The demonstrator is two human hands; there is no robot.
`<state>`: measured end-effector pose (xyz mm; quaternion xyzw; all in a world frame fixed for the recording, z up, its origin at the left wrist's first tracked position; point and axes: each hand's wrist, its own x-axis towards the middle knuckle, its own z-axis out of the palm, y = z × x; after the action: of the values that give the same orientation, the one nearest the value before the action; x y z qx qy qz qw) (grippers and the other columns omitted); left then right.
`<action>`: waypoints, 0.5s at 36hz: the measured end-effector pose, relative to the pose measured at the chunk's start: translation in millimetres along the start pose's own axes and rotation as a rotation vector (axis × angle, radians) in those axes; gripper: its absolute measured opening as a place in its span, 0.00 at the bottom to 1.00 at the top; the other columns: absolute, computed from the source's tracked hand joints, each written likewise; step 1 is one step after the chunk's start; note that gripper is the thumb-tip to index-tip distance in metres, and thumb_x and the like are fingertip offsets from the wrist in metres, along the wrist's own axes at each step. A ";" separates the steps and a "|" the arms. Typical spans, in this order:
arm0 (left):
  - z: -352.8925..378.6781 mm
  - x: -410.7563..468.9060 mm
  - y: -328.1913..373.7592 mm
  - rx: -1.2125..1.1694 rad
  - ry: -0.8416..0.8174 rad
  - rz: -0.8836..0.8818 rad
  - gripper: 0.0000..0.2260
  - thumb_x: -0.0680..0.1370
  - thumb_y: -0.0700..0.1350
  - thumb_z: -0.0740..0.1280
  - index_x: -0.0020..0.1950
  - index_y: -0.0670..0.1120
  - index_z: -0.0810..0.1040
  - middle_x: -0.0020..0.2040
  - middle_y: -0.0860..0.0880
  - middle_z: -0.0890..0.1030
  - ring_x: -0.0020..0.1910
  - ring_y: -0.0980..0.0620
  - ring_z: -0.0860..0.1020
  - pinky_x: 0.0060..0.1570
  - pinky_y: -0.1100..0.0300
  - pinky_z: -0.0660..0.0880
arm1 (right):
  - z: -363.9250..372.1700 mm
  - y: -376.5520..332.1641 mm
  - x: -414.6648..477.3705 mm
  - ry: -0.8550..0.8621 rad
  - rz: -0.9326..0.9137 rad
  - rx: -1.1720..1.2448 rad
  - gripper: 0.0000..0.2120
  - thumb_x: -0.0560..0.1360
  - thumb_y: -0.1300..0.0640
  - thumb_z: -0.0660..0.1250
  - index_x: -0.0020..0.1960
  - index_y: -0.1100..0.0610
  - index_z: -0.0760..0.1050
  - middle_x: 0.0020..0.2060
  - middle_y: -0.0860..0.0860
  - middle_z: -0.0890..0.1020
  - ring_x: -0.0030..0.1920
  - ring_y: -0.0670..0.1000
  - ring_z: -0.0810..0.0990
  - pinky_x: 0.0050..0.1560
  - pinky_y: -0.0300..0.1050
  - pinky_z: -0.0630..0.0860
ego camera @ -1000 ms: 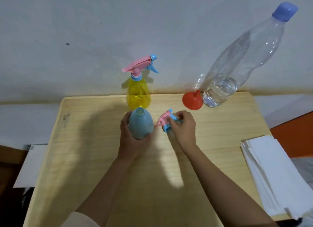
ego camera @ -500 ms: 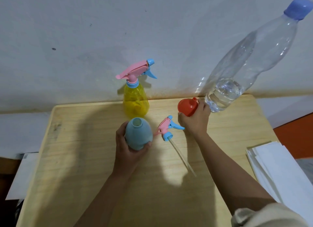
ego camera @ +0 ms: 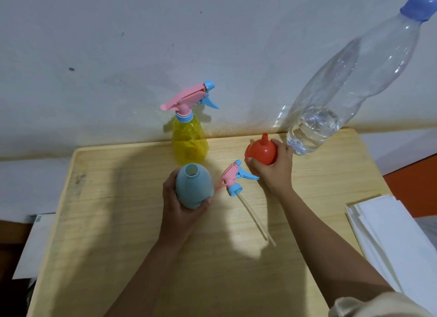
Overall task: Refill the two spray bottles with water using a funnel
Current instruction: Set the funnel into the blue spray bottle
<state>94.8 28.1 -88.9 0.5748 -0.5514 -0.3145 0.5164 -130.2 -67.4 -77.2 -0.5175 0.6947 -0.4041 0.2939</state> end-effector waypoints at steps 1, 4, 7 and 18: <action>0.0 0.0 -0.1 0.003 -0.002 -0.002 0.40 0.62 0.55 0.75 0.67 0.70 0.56 0.66 0.62 0.65 0.64 0.54 0.70 0.56 0.61 0.74 | -0.8 -2.3 -2.6 0.004 0.002 0.023 0.37 0.62 0.57 0.79 0.67 0.55 0.66 0.59 0.49 0.64 0.56 0.48 0.69 0.47 0.26 0.65; -0.1 0.3 1.4 0.007 -0.015 -0.019 0.40 0.63 0.56 0.75 0.68 0.69 0.56 0.66 0.56 0.67 0.64 0.54 0.70 0.57 0.63 0.74 | -3.0 -12.7 -11.0 -0.002 0.008 0.095 0.38 0.59 0.55 0.80 0.66 0.53 0.68 0.58 0.50 0.64 0.54 0.47 0.70 0.44 0.22 0.65; -1.2 0.3 2.2 0.014 -0.028 -0.051 0.40 0.64 0.57 0.75 0.70 0.64 0.57 0.68 0.52 0.67 0.65 0.53 0.69 0.58 0.60 0.74 | -7.1 -28.6 -21.2 -0.012 -0.004 0.155 0.39 0.54 0.49 0.76 0.63 0.52 0.69 0.56 0.50 0.66 0.51 0.41 0.70 0.43 0.20 0.67; -3.9 3.5 10.5 -0.005 -0.013 -0.140 0.41 0.61 0.58 0.75 0.71 0.56 0.61 0.69 0.53 0.68 0.65 0.55 0.70 0.62 0.52 0.73 | -34.0 -73.1 -38.4 -0.156 -0.173 0.183 0.34 0.54 0.52 0.77 0.56 0.52 0.65 0.53 0.49 0.72 0.54 0.51 0.75 0.50 0.44 0.76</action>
<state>95.9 27.2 -77.3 0.6088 -0.5125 -0.3548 0.4908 -111.9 -32.0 2.7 -0.5761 0.5828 -0.4481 0.3572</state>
